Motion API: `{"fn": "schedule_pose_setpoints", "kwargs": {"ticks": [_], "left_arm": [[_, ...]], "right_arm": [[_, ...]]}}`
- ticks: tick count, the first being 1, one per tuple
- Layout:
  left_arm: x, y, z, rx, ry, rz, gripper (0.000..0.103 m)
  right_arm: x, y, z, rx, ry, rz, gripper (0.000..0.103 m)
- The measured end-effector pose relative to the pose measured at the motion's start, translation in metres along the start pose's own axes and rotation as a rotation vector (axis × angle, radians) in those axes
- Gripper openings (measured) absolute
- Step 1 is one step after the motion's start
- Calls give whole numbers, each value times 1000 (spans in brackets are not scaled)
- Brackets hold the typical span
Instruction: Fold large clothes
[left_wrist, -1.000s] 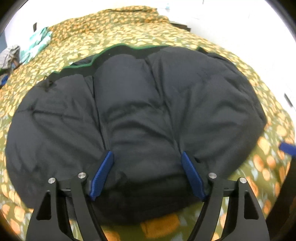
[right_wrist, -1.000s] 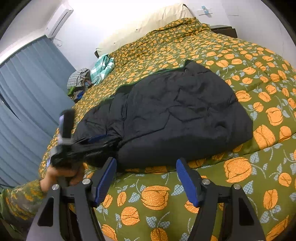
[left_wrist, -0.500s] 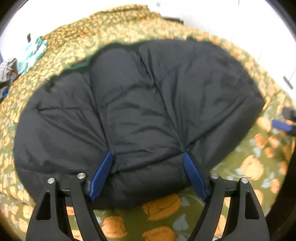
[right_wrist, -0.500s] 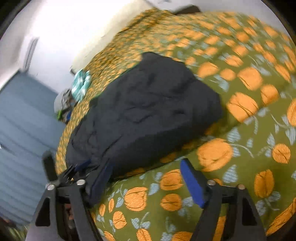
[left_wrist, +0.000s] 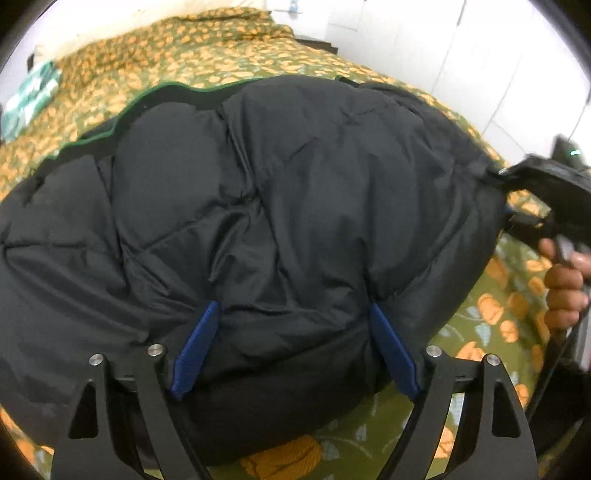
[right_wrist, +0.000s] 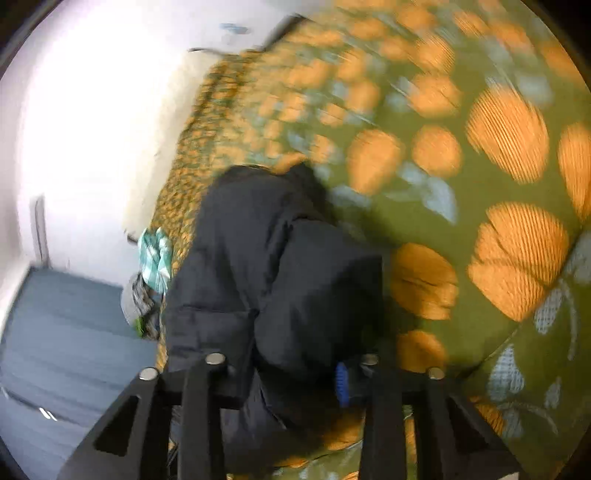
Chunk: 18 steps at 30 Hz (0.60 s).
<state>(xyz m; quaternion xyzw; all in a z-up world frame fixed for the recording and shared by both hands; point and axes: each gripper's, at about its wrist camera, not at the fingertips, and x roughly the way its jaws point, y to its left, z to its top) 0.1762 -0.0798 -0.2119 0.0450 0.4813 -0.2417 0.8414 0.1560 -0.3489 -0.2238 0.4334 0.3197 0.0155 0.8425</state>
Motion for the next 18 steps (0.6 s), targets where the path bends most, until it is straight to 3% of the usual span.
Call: {"fn": "schedule_pose_setpoints", "kwargs": {"ticks": [2, 4, 7, 10, 13, 15, 18], "left_arm": [[-15, 17, 17, -62, 31, -43, 76], [-47, 34, 43, -116, -11, -61, 77], [-94, 45, 93, -117, -87, -93, 88], [-136, 33, 155, -25, -116, -185, 96], [-140, 3, 194, 95, 3, -290, 97], [-135, -15, 210, 189, 74, -290, 97], [-127, -52, 214, 388, 161, -212, 97]], "right_arm": [[-20, 51, -2, -237, -52, 2, 25], [-36, 100, -13, -435, -96, 8, 24], [-44, 161, -36, -691, -126, 18, 24], [-42, 209, -70, -916, -130, 38, 24], [-39, 230, -95, -1053, -123, 43, 24], [-32, 243, -107, -1117, -116, 38, 24], [-24, 254, -120, -1173, -100, 39, 24]]}}
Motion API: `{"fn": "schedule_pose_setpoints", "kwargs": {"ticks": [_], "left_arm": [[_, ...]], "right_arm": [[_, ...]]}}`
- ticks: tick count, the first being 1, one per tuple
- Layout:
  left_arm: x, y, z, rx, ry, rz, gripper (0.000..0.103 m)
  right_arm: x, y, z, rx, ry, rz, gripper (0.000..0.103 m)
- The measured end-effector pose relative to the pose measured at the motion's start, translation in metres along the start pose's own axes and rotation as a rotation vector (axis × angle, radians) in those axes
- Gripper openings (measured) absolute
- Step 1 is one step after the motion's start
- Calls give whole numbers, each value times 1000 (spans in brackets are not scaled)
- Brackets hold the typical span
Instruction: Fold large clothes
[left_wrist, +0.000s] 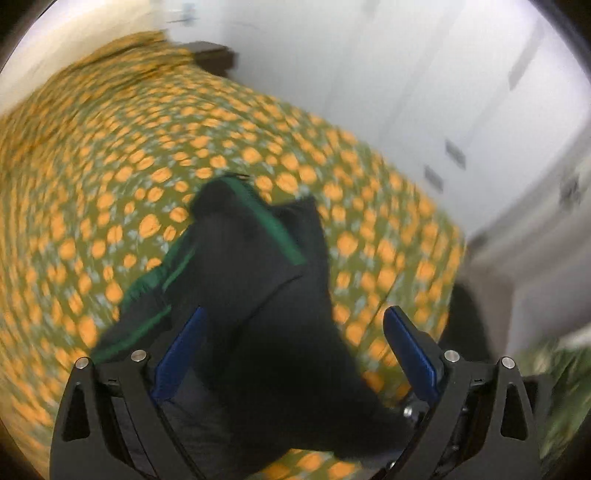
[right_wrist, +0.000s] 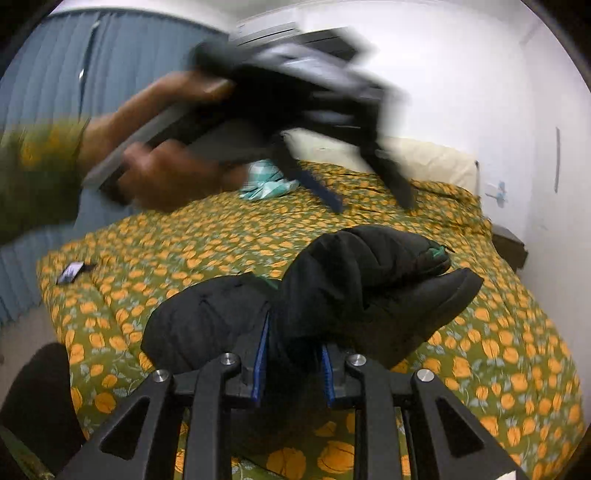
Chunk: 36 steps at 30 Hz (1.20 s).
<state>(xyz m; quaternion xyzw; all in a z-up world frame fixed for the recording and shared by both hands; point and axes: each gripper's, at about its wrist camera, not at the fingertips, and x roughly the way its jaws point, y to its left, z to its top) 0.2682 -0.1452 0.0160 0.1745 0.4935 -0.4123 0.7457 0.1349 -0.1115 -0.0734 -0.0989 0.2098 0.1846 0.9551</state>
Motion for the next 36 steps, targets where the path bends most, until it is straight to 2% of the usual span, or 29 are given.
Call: {"fn": "schedule_pose_setpoints", "kwargs": {"ticks": [3, 4, 7, 9, 10, 11, 13, 15, 16, 17, 19, 20, 22, 23, 25, 29, 32, 36], "left_arm": [[18, -15, -8, 143, 119, 106, 96], [27, -19, -10, 186, 162, 167, 96], [49, -19, -16, 236, 241, 313, 95], [56, -11, -16, 197, 253, 382, 77], [55, -6, -15, 168, 255, 405, 48], [56, 8, -15, 92, 253, 414, 38], [45, 27, -18, -10, 211, 403, 33], [31, 46, -29, -75, 170, 384, 32], [19, 60, -40, -117, 146, 366, 32], [10, 72, -51, -151, 127, 357, 32], [1, 95, -70, -211, 103, 355, 33], [-8, 114, -91, -261, 90, 354, 33], [-7, 138, -115, -326, 85, 356, 34], [-9, 154, -138, -375, 85, 363, 36], [-9, 175, -170, -450, 75, 367, 38], [-16, 205, -220, -597, -6, 331, 44], [-15, 221, -249, -685, -52, 309, 47], [-5, 240, -287, -807, -99, 280, 50]], "right_arm": [[5, 24, 6, -69, 8, 10, 24], [8, 32, 6, -99, 10, 12, 24], [15, 52, 2, -162, 11, 14, 24], [16, 60, 0, -187, 5, 12, 24], [15, 61, -1, -189, 4, 9, 24], [15, 59, -1, -182, 5, 1, 24], [9, 50, -1, -146, 3, 28, 26], [0, 42, 0, -108, 19, 64, 35], [-8, 33, -1, -56, 28, 116, 51], [-15, 23, -4, 4, 21, 152, 58], [-20, 4, -8, 108, 25, 176, 58], [-17, -7, -10, 153, 45, 166, 58], [-5, -22, -12, 191, 84, 130, 58], [2, -26, -10, 200, 103, 123, 57], [15, -27, -2, 210, 106, 138, 55], [48, 5, 23, 162, 113, 213, 55], [83, 39, 25, 119, 160, 268, 55], [148, 83, -7, 45, 333, 299, 55]]}}
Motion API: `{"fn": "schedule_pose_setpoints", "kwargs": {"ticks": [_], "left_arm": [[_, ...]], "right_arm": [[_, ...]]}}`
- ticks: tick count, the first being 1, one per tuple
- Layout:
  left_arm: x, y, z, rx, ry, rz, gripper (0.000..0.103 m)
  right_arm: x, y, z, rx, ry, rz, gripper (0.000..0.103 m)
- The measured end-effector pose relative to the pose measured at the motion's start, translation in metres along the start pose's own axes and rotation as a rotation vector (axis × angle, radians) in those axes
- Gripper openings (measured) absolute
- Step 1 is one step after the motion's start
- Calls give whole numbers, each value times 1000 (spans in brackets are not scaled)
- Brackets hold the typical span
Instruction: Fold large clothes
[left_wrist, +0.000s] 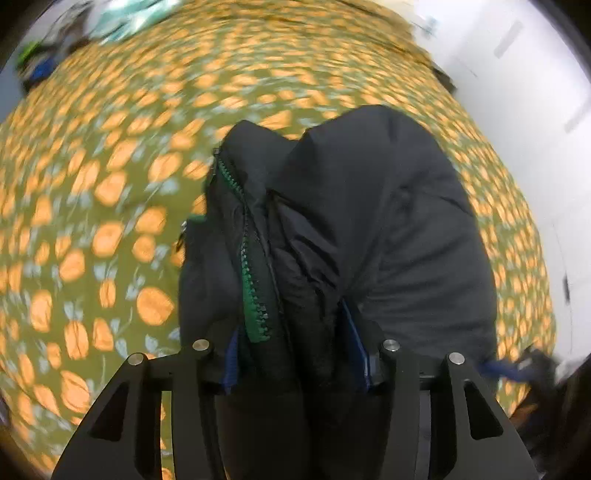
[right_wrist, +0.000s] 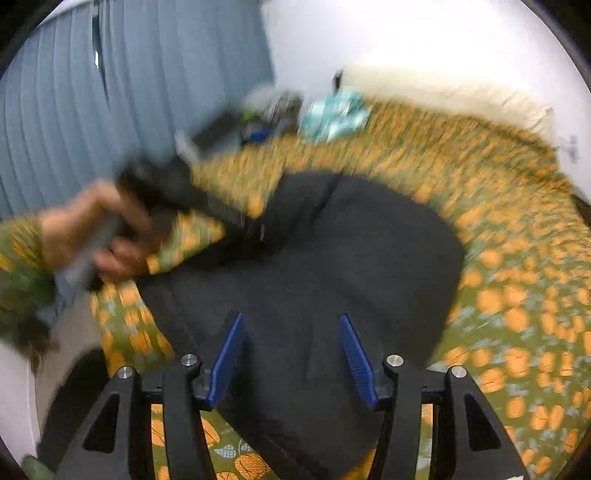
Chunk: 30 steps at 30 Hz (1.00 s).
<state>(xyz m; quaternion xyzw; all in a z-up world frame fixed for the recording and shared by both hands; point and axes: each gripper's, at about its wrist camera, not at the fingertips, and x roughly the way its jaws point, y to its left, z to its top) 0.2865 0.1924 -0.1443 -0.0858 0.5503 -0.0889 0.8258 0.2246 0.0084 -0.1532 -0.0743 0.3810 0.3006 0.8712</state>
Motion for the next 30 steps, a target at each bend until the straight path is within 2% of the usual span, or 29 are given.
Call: {"fn": "schedule_pose_setpoints", "kwargs": {"ticks": [3, 9, 13, 16, 18, 21, 23, 26, 28, 30], "left_arm": [[15, 23, -10, -73, -5, -60, 54], [46, 45, -21, -168, -24, -152, 60], [56, 44, -24, -168, -40, -147, 63], [57, 48, -25, -175, -49, -156, 63], [59, 54, -27, -197, -59, -177, 63], [60, 59, -31, -215, -76, -210, 63], [61, 59, -31, -218, -82, -214, 63], [61, 59, -31, -213, -88, -208, 63], [60, 60, -35, -213, -92, -205, 63], [63, 63, -37, -219, -93, -193, 63]], "right_arm": [[31, 4, -12, 38, 66, -11, 55], [53, -5, -15, 118, 138, -14, 55], [58, -11, -14, 132, 188, 1, 55], [48, -14, 11, 134, 267, 53, 54], [34, -23, 39, 150, 226, 68, 54], [24, -33, 96, 95, 132, 12, 54], [44, -42, 131, 75, 129, 1, 54], [95, -47, 158, 68, 162, 23, 54], [133, -48, 161, 67, 190, 25, 54], [173, -52, 153, 70, 255, -5, 53]]}}
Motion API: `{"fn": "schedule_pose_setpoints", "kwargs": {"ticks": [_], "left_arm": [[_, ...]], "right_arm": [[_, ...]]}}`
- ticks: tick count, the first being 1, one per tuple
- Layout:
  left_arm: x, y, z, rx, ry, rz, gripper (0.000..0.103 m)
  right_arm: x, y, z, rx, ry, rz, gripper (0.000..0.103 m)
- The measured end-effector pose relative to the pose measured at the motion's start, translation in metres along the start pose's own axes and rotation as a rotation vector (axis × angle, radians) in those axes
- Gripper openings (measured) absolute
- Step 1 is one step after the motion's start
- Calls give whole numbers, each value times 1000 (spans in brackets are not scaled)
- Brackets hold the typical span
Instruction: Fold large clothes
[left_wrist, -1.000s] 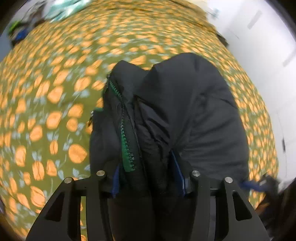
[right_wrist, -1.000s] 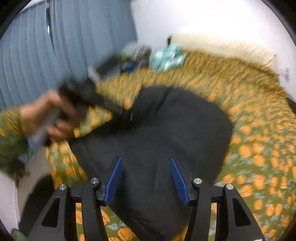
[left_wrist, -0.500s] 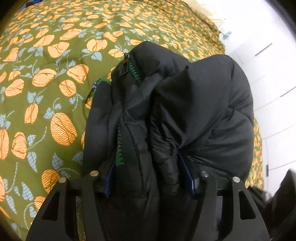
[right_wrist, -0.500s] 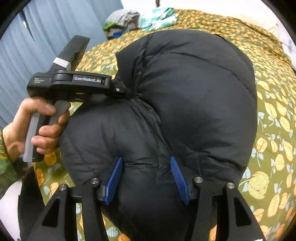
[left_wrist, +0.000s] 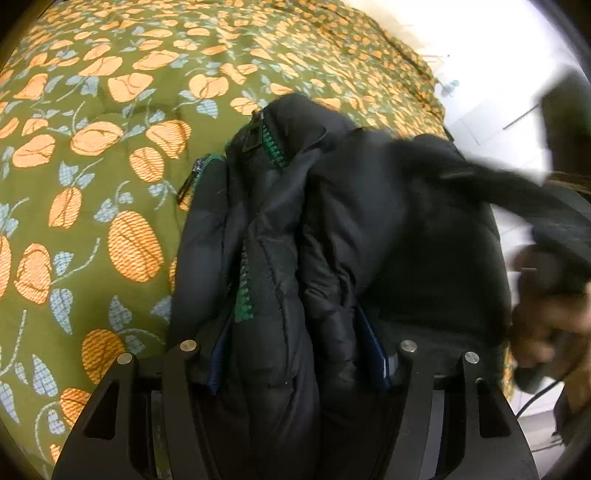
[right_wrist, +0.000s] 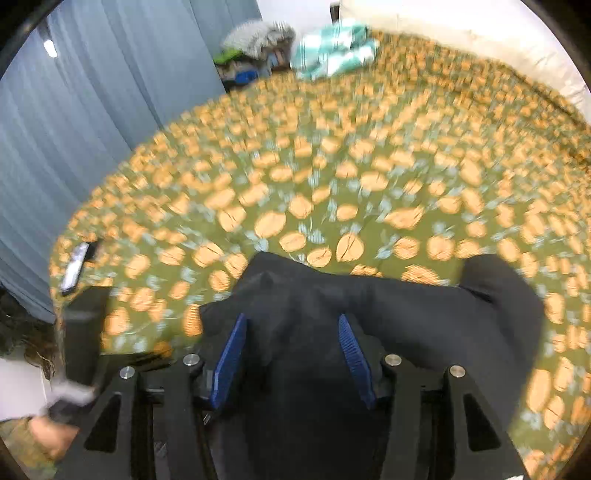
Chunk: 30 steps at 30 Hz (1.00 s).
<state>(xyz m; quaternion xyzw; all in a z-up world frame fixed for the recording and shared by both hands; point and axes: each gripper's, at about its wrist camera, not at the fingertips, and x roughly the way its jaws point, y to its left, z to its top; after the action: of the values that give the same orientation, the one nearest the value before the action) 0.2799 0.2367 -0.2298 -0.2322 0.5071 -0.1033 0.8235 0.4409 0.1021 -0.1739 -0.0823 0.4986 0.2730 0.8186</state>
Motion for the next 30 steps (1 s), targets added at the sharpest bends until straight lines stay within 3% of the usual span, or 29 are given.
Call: {"fn": "schedule_pose_setpoints", "kwargs": {"ticks": [4, 7, 12, 16, 19, 22, 26, 28, 30], "left_arm": [[6, 13, -1, -39, -2, -29, 63], [13, 17, 0, -53, -2, -48, 63], [21, 9, 4, -40, -1, 2, 63], [18, 8, 3, -35, 5, -7, 63], [16, 7, 5, -37, 8, -12, 63], [16, 7, 5, -44, 4, -16, 64], [16, 6, 6, -43, 2, -20, 64], [15, 6, 5, -43, -1, -17, 64], [15, 3, 4, -38, 0, -18, 65]], "right_arm": [[45, 4, -6, -39, 57, -93, 53], [57, -7, -8, -30, 56, -89, 53], [70, -19, -17, -15, 38, -98, 52], [60, -11, -17, -24, 52, -110, 52], [18, -9, -19, 3, 39, -30, 52], [-52, -9, -49, 8, -49, 76, 52], [-133, 4, -143, -32, -90, 169, 52], [-145, 15, -187, -35, -80, 204, 52], [-136, 19, -221, -29, -54, 144, 52]]}}
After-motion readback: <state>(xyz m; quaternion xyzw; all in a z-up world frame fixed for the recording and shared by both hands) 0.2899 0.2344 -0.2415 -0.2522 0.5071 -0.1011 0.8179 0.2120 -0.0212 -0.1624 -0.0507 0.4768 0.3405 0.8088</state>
